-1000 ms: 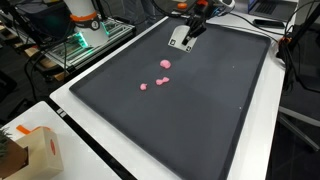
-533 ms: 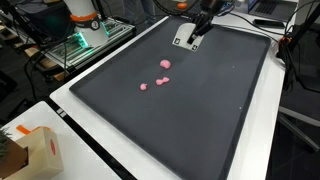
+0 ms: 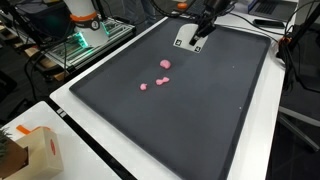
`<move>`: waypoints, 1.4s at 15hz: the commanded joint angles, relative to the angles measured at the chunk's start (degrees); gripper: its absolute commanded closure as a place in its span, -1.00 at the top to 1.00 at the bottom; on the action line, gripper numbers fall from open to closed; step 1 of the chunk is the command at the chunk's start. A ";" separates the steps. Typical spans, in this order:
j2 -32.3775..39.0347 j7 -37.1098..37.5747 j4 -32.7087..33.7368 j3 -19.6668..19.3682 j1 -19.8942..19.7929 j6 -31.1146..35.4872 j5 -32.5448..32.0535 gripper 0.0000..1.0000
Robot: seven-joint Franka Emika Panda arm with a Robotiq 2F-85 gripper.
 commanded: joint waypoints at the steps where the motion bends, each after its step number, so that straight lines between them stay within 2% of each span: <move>1: 0.07 -0.10 0.16 -0.38 0.40 -0.09 0.22 -0.93; 3: 0.10 -0.10 0.17 -0.37 0.43 -0.09 0.23 -0.98; 13: 8.85 5.91 13.94 -5.08 -7.28 -8.27 14.96 -0.98; 21: 9.60 8.98 13.60 -7.09 -14.52 -5.53 24.52 -0.98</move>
